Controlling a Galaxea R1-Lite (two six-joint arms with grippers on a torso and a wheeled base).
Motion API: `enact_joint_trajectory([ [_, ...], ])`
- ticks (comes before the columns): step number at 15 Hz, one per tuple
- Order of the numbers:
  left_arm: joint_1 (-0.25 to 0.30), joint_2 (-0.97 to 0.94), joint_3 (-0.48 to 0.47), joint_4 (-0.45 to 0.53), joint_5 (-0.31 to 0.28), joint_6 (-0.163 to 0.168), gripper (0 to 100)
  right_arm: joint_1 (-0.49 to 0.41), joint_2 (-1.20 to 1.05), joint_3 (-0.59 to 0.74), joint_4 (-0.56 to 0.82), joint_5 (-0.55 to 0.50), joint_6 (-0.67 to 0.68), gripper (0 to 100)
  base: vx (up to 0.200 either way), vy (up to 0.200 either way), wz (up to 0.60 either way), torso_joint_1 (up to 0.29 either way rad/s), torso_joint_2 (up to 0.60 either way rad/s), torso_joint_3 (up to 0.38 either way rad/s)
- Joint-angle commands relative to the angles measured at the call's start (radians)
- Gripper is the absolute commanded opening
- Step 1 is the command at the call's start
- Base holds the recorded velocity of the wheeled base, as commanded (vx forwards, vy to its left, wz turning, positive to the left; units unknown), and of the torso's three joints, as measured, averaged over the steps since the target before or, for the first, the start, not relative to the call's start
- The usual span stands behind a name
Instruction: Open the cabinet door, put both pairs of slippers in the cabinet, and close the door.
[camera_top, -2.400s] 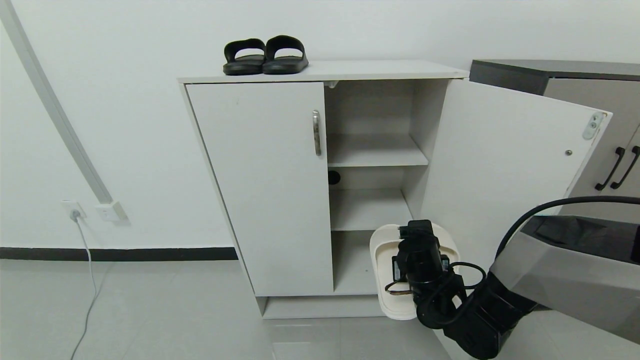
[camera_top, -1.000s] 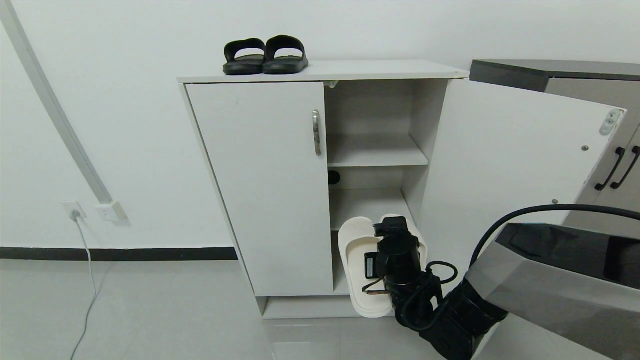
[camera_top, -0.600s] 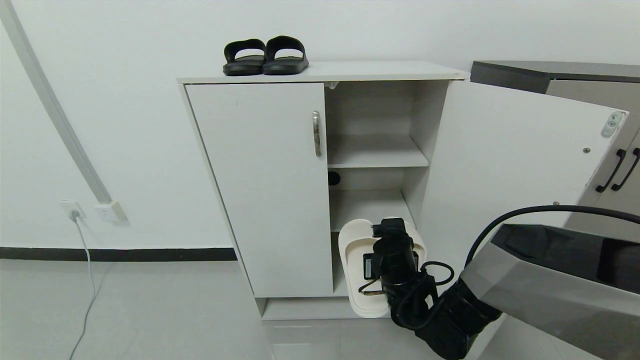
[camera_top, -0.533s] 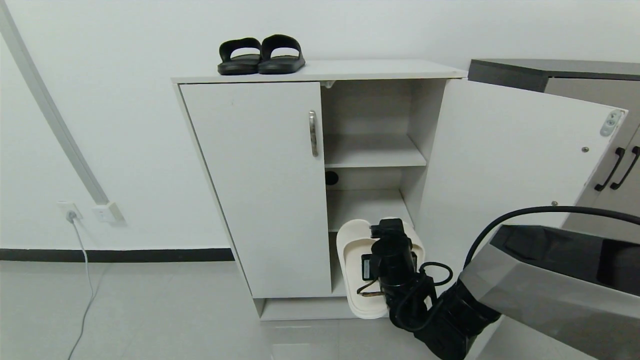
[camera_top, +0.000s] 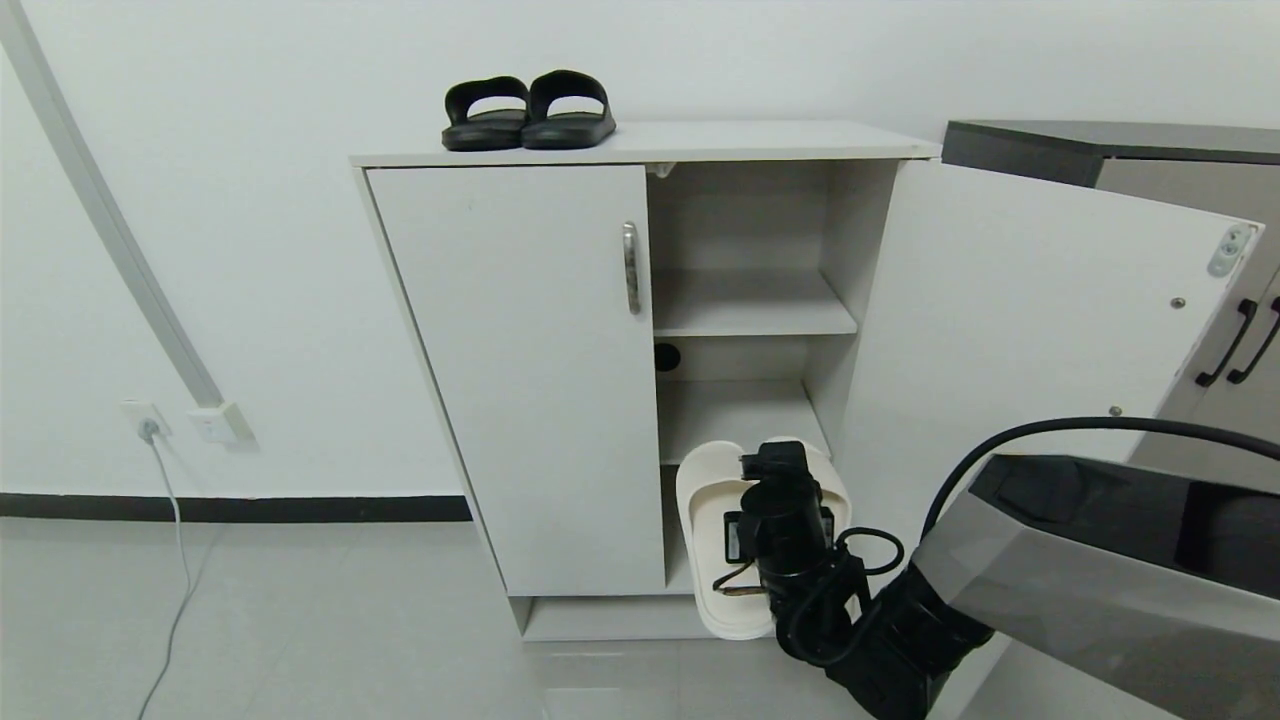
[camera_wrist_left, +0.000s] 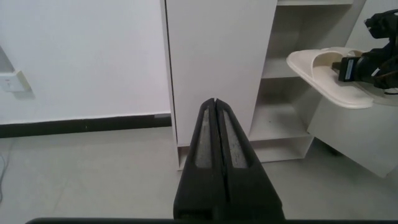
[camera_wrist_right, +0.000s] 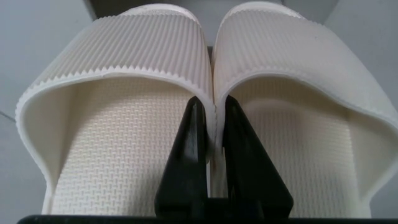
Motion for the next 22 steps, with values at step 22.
enact_joint_trajectory([
  [22,0.001,0.001,0.000,0.001,0.000,0.000,0,-0.041,0.218,-0.058,-0.362,-0.012,-0.142,0,0.000,0.000,0.00,0.002,0.00,-0.102],
])
